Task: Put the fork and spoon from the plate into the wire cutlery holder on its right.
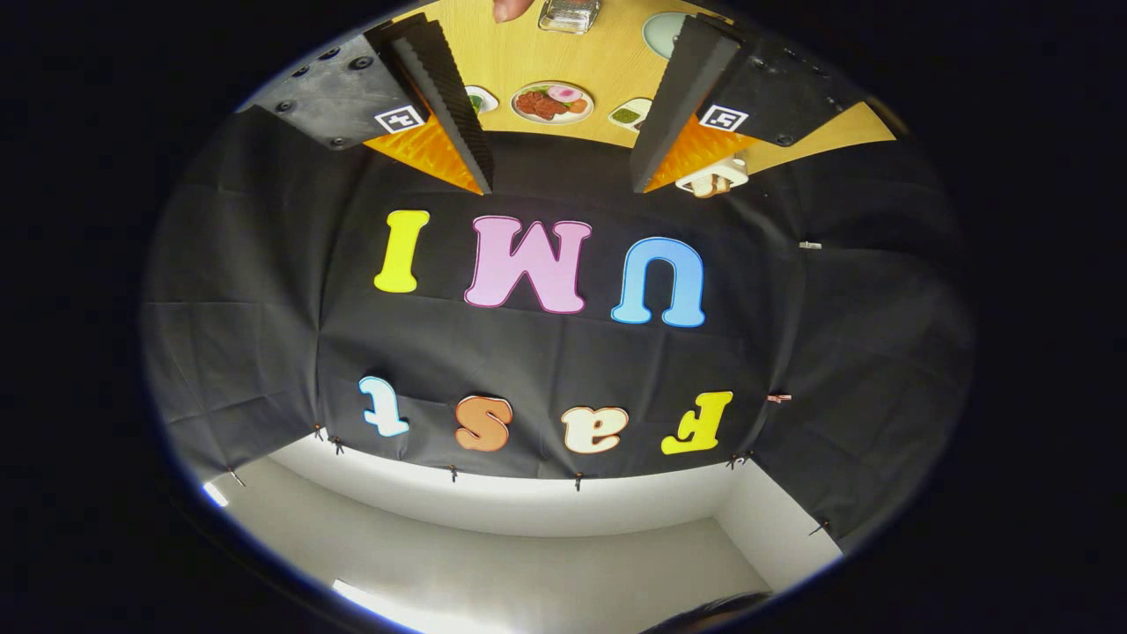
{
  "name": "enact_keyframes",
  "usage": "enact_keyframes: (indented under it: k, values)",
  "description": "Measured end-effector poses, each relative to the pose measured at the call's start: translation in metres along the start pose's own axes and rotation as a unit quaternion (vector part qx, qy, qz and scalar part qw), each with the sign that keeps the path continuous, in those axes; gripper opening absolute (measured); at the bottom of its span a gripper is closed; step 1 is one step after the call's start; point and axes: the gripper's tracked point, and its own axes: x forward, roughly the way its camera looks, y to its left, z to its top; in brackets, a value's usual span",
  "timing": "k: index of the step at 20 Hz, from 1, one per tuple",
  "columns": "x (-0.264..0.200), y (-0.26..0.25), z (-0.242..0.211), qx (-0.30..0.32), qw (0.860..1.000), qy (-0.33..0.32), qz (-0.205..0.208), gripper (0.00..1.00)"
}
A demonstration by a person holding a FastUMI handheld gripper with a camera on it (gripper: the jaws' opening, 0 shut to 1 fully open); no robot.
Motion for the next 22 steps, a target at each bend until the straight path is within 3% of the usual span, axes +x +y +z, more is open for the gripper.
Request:
enact_keyframes:
  k: [6,11,15,19,22]
  values:
    - [-0.001,0.017,-0.004,0.001,1.000,0.007,0.009,0.97]
    - [-0.008,0.062,-0.069,0.007,0.992,0.120,0.042,0.97]
    - [-0.019,0.107,-0.137,0.031,0.971,0.223,0.085,0.97]
    - [-0.042,0.149,-0.222,0.060,0.930,0.341,0.123,0.96]
    - [-0.052,0.171,-0.280,0.067,0.900,0.412,0.125,0.95]
